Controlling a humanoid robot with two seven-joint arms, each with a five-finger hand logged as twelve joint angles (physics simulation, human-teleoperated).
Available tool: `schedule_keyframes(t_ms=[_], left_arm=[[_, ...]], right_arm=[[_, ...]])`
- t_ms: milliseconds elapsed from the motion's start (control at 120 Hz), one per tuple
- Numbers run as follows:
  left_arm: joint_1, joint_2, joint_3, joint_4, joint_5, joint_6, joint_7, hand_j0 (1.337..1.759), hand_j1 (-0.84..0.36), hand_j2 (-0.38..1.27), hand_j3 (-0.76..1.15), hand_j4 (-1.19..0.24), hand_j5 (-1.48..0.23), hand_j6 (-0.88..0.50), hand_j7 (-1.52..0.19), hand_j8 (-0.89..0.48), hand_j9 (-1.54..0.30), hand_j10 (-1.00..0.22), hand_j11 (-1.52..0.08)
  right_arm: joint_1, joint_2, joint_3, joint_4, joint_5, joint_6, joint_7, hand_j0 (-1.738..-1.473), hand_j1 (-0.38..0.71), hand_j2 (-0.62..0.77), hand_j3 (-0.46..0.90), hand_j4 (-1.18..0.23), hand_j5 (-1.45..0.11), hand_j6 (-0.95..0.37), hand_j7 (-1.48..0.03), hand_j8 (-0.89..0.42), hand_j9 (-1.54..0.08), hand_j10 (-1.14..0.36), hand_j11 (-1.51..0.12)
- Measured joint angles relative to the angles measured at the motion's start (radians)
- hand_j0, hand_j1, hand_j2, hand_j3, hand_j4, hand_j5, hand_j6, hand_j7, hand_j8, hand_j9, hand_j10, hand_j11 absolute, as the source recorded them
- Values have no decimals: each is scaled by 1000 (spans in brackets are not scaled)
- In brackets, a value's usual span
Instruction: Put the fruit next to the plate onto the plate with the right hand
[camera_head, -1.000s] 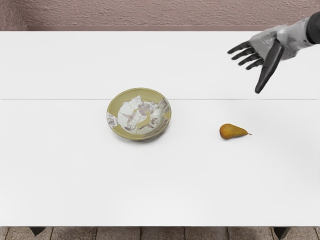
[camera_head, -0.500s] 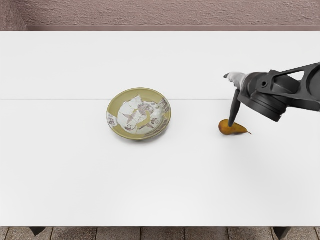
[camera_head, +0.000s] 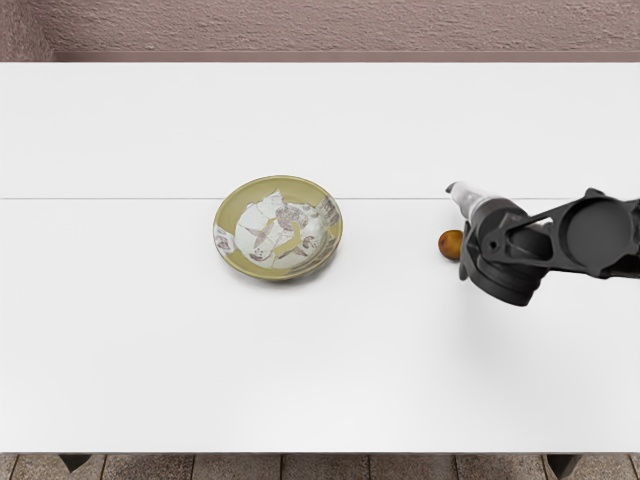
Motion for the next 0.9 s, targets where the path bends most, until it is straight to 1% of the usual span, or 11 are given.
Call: schedule_keyframes(t_ms=[100,208,525,675,900], left_arm=[[0,0,0,0,0,0,0,1658,344,1,0,-4,-5,-4,-5,-4,-5,-4,-5],[0,0,0,0,0,0,0,1658,344,1,0,-4,-5,-4,-5,-4,-5,-4,-5],[0,0,0,0,0,0,0,1658,344,1,0,-4,-5,-4,-5,-4,-5,-4,-5],[0,0,0,0,0,0,0,1658,344,1,0,-4,-5,-4,-5,-4,-5,-4,-5],[0,0,0,0,0,0,0,1658,344,1,0,-4,-5,-4,-5,-4,-5,-4,-5]], right_arm=[[-10,7,1,-11,-21,-1,0,-1658,-136,-35,0,-179,-232,-180,-231,-179,-231,-179,-231],[-17,9,1,-15,-29,-1,0,-1658,-97,-41,0,-211,-274,-212,-274,-212,-274,-211,-274],[-34,11,0,-16,-34,-1,0,-1658,-51,-49,0,-249,-323,-250,-323,-250,-323,-249,-323],[-34,11,1,-14,-33,-1,0,-1658,4,-58,0,-296,-384,-297,-384,-296,-384,-296,-384],[-31,5,1,-10,-31,-1,0,-1658,37,-63,0,-323,-419,-324,-419,-324,-419,-323,-419]])
